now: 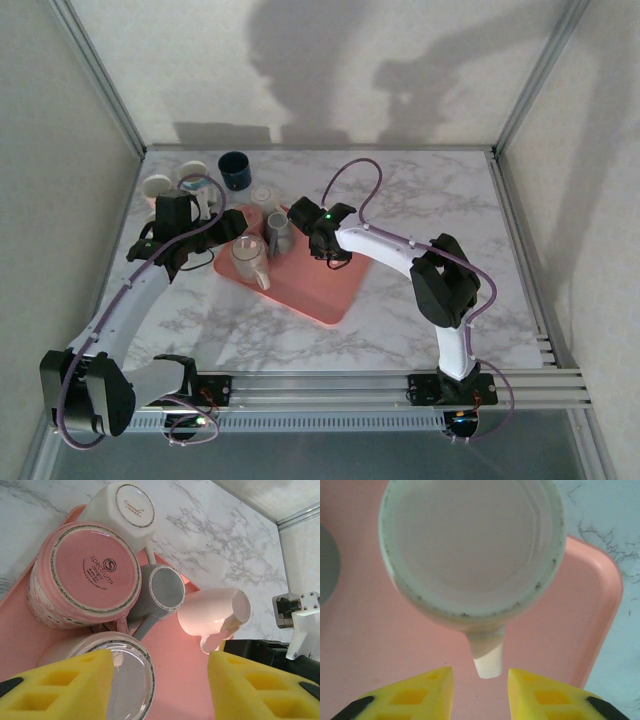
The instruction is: Turn the mug right side up
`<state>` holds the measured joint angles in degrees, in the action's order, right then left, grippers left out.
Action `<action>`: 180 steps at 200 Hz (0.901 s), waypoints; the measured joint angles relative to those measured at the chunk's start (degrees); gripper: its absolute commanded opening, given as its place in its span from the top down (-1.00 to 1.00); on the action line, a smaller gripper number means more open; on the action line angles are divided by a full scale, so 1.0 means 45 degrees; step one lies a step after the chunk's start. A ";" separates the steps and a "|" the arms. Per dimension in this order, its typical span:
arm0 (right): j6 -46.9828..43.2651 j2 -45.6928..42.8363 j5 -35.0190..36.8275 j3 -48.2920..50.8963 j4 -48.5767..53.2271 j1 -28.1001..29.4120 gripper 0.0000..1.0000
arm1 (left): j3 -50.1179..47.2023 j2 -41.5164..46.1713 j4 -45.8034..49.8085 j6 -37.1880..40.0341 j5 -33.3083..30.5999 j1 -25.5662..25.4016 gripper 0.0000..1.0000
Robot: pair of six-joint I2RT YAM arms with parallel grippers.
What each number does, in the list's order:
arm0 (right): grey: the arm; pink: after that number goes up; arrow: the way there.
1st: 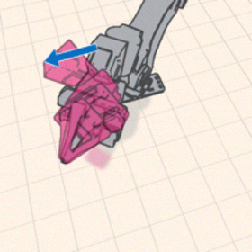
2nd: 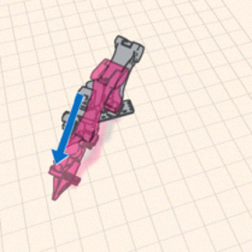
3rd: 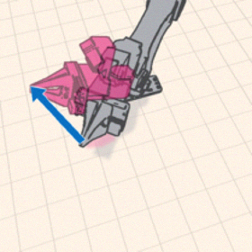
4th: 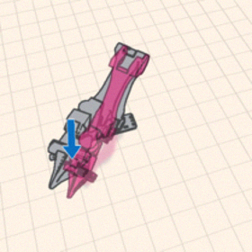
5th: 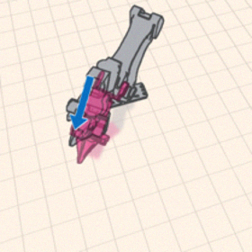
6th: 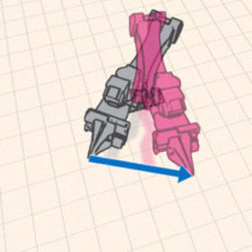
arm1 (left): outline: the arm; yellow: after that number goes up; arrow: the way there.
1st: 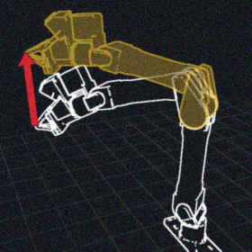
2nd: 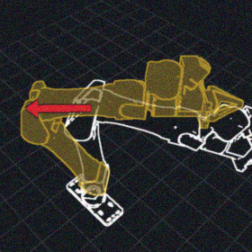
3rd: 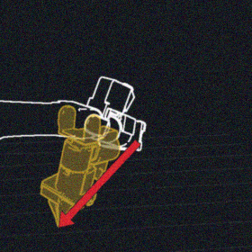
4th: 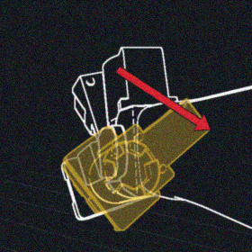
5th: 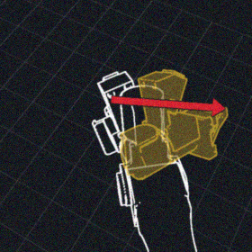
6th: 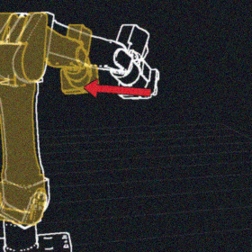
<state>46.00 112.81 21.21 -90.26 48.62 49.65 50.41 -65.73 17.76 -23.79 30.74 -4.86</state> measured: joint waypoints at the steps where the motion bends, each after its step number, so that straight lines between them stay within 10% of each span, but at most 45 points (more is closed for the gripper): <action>1: -0.0029 0.0000 0.0010 0.0000 -0.0005 0.0000 0.23 | 0.0000 0.0000 -0.0005 0.0000 0.0000 0.0000 -0.04; 180: -0.2234 0.0005 0.0267 0.0427 -0.1428 -0.0223 0.50 | -0.0063 0.0121 0.0000 -0.0146 0.0005 0.0000 -0.04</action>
<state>35.94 112.84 22.41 -88.33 42.19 48.64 50.13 -65.19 17.76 -24.45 30.76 -4.86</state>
